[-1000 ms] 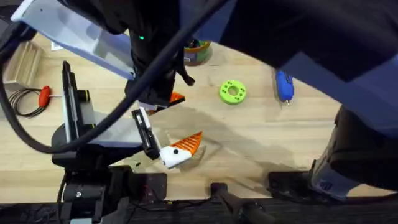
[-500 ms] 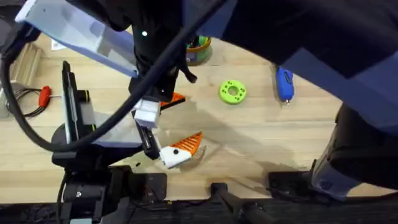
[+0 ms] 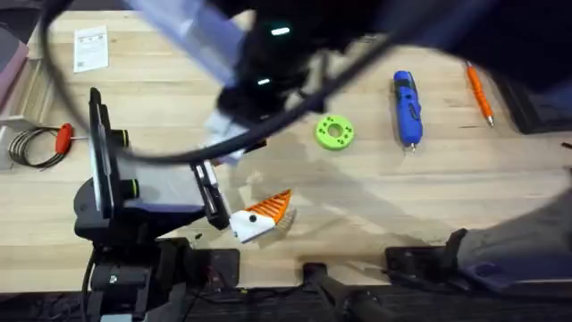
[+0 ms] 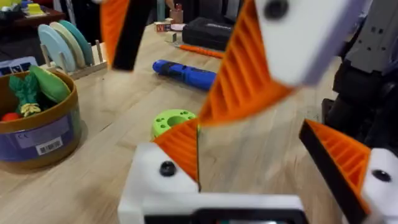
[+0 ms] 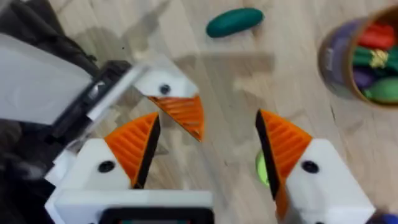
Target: Pick up the gripper from the table and insert it into the empty holder that is missing its gripper. Then pick up a screw, insert it into the mounting hole, and use the screwdriver to tighten it. Finally, clean up the table by picking up the vegetable and placing it into the bucket.
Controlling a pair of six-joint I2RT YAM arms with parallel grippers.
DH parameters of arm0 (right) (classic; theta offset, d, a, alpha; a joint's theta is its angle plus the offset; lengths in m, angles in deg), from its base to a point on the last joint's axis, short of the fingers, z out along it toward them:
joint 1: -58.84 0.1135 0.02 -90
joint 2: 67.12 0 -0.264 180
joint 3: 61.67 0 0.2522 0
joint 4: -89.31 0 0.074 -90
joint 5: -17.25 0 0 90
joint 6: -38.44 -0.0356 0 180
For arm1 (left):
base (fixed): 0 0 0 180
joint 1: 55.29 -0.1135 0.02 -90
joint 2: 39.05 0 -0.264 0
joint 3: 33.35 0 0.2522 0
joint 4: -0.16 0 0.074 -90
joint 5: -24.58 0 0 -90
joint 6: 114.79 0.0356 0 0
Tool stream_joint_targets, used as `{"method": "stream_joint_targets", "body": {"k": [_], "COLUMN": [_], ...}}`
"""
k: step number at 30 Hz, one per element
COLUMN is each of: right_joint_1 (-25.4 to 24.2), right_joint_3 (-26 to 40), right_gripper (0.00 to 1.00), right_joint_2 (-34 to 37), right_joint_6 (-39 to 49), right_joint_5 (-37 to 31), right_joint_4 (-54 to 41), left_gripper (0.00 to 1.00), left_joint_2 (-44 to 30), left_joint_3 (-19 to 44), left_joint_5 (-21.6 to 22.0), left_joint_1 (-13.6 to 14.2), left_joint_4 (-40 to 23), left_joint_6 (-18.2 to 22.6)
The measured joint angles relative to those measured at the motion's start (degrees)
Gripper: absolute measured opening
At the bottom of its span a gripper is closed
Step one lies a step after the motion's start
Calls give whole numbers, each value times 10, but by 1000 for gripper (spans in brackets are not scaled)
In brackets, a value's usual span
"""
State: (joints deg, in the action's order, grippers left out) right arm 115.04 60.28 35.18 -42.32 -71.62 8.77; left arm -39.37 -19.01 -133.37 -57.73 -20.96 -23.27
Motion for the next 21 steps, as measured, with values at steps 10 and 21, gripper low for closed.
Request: {"method": "stream_joint_targets", "body": {"k": [10, 21], "right_joint_1": [-191, -472], "right_joint_3": [-250, -387], "right_gripper": [922, 922], "right_joint_2": [-247, -406], "right_joint_6": [-109, -158], "right_joint_5": [2, 2], "right_joint_4": [82, 71], "left_gripper": [986, 986], "left_joint_2": [0, 0], "left_joint_3": [0, 0], "left_joint_5": [0, 0], "left_joint_1": [0, 0], "left_joint_4": [0, 0], "left_joint_6": [0, 2]}}
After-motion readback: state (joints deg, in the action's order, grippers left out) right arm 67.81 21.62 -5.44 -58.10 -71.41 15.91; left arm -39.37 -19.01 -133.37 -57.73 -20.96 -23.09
